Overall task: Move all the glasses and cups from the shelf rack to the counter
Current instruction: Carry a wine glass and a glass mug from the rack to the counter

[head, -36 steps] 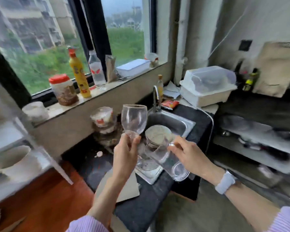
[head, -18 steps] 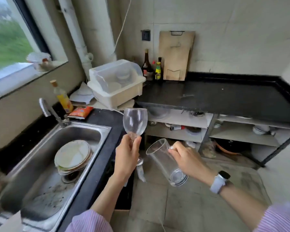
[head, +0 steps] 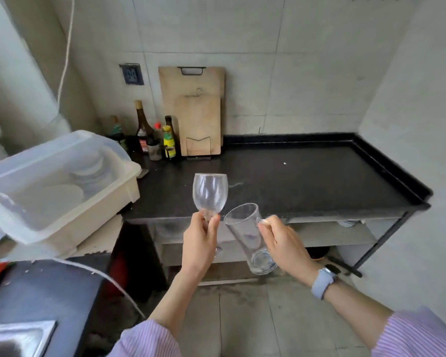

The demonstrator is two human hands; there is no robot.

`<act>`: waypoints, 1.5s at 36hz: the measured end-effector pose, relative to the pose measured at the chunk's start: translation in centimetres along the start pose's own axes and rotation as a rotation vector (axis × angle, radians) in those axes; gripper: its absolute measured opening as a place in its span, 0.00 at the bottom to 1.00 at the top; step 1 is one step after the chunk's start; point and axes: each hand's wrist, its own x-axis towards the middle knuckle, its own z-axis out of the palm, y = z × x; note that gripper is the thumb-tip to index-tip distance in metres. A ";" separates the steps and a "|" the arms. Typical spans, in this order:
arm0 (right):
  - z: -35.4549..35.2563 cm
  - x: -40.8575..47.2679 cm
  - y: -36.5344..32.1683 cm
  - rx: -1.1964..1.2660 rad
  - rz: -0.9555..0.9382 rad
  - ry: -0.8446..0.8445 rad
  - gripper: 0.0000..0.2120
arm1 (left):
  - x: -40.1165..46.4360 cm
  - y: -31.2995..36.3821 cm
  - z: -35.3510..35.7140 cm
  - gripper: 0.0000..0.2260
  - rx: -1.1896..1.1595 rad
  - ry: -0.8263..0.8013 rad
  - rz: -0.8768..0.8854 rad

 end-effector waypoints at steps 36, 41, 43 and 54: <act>7.1 49.2 38.0 0.254 0.296 0.123 0.08 | 50.7 -9.7 38.2 0.03 -0.068 -0.083 -0.363; 9.6 53.6 41.9 0.289 0.285 0.173 0.08 | 55.3 -12.4 41.2 0.04 -0.031 -0.047 -0.326; 10.4 54.9 43.3 0.286 0.282 0.200 0.08 | 56.7 -13.1 42.1 0.04 -0.031 -0.037 -0.305; 13.8 56.9 46.9 0.292 0.287 0.336 0.03 | 60.1 -15.3 46.0 0.08 -0.104 -0.024 -0.235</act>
